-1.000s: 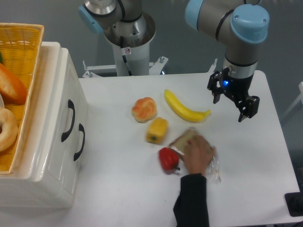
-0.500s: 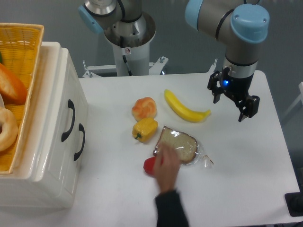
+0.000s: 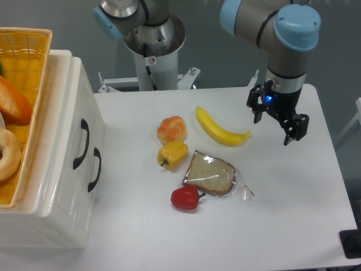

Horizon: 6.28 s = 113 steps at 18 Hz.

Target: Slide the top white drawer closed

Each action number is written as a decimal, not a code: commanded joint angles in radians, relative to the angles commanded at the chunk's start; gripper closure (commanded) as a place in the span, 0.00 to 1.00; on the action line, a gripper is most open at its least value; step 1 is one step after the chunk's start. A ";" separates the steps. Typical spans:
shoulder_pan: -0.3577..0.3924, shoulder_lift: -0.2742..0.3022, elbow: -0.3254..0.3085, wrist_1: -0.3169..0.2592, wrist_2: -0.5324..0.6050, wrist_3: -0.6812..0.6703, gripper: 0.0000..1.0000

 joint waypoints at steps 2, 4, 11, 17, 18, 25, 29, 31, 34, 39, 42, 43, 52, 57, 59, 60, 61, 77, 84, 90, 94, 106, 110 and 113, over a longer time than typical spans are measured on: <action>0.000 0.000 0.000 0.000 0.000 -0.002 0.00; 0.000 0.000 0.000 0.000 0.000 0.000 0.00; 0.000 0.000 0.000 0.000 0.000 0.000 0.00; 0.000 -0.002 0.000 0.000 0.000 0.000 0.00; 0.002 -0.002 0.000 0.000 0.000 0.000 0.00; -0.003 0.000 -0.003 0.000 0.000 -0.005 0.00; -0.003 0.000 -0.002 0.000 0.000 0.000 0.00; -0.005 0.000 -0.002 0.002 0.000 0.000 0.00; -0.005 0.000 -0.002 0.002 0.000 0.000 0.00; -0.005 0.000 0.000 0.002 0.000 0.000 0.00; -0.005 0.000 -0.002 0.002 0.000 0.000 0.00; -0.005 0.000 -0.002 0.000 0.000 0.000 0.00; -0.067 -0.015 0.000 0.027 0.000 -0.011 0.00; -0.116 -0.047 0.005 0.054 -0.002 -0.014 0.00; -0.124 -0.069 0.005 0.060 -0.002 -0.018 0.00; -0.139 -0.072 0.006 0.067 -0.002 -0.018 0.00; -0.158 -0.081 0.009 0.074 0.000 -0.020 0.00; -0.179 -0.107 -0.002 0.078 0.005 -0.130 0.00; -0.218 -0.083 -0.003 0.069 0.043 -0.336 0.00; -0.233 -0.060 -0.012 0.069 0.032 -0.526 0.00; -0.238 -0.045 -0.023 0.067 0.005 -0.603 0.00; -0.291 0.003 -0.038 0.009 0.092 -0.805 0.00; -0.316 0.017 -0.044 -0.009 0.094 -0.810 0.00; -0.325 0.031 -0.049 -0.058 0.092 -0.810 0.00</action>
